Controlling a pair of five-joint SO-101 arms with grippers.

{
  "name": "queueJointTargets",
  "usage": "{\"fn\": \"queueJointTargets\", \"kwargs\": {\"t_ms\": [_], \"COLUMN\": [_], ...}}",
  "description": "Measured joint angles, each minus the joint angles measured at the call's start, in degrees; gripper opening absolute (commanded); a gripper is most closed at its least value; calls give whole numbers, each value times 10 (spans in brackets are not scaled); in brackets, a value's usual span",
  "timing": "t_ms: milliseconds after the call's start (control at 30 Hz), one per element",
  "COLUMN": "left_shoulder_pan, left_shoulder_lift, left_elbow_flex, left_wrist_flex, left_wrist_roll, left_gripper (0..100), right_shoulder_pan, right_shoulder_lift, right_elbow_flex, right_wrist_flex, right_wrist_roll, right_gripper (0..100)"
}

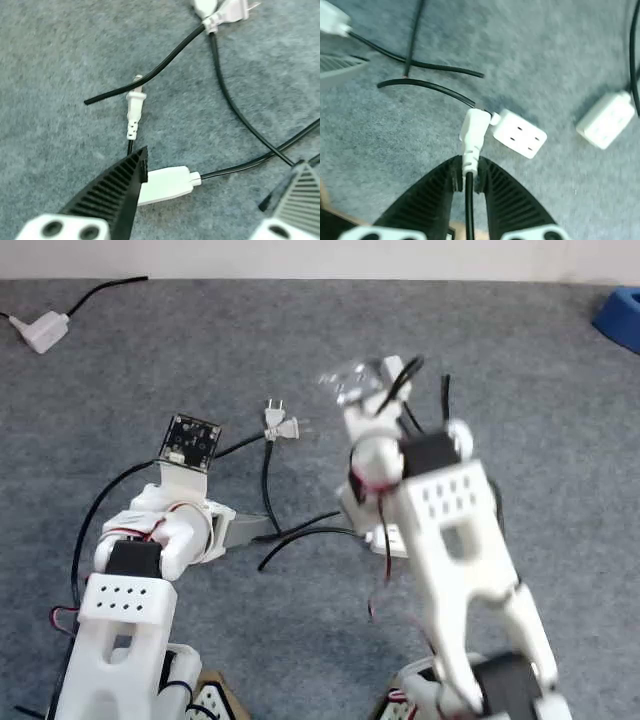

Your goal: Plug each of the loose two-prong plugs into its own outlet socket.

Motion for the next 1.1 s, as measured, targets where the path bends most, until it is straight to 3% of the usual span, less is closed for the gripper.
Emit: {"fn": "queueJointTargets", "kwargs": {"t_ms": [233,667,1100], "left_shoulder_pan": [-14,-40,-40], "left_shoulder_lift": [0,0,0], "left_elbow_flex": [28,38,38], "left_wrist_flex": [-32,-38,-49], "left_wrist_roll": [0,0,0], "left_gripper": [415,415,415], "right_shoulder_pan": [41,147,193], "right_shoulder_lift": [99,165,205], "right_elbow_flex": [-65,-58,-58], "right_wrist_flex": [30,30,30], "right_wrist_roll": [-23,36,66], "right_gripper": [6,6,6]}}
